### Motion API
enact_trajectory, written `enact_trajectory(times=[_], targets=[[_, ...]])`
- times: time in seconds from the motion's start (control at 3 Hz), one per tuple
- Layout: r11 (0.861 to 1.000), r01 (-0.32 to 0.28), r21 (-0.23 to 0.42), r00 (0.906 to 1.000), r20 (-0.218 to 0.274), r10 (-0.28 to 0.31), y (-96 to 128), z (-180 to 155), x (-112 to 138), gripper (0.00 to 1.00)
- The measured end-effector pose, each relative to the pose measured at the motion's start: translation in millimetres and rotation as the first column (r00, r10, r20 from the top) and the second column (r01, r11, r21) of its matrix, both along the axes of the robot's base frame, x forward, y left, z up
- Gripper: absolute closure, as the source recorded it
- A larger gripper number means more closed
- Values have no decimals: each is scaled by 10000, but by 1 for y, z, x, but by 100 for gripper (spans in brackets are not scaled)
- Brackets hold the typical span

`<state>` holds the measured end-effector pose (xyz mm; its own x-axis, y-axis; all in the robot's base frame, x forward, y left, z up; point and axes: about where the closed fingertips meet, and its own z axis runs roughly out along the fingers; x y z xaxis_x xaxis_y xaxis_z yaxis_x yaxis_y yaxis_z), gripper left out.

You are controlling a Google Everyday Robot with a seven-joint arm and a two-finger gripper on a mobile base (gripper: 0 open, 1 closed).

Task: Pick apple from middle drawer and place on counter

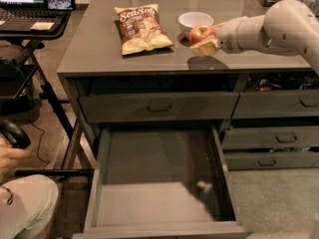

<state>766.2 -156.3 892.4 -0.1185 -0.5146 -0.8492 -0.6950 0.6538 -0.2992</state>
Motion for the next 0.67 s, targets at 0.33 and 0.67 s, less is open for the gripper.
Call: enact_trajectory(times=[0.33,0.67], targets=[[9993,-369,-44,9969,-693,365,-3,-25,18,73],[9986,-519,-102,9946,-904,508,-2,-32,21,50]])
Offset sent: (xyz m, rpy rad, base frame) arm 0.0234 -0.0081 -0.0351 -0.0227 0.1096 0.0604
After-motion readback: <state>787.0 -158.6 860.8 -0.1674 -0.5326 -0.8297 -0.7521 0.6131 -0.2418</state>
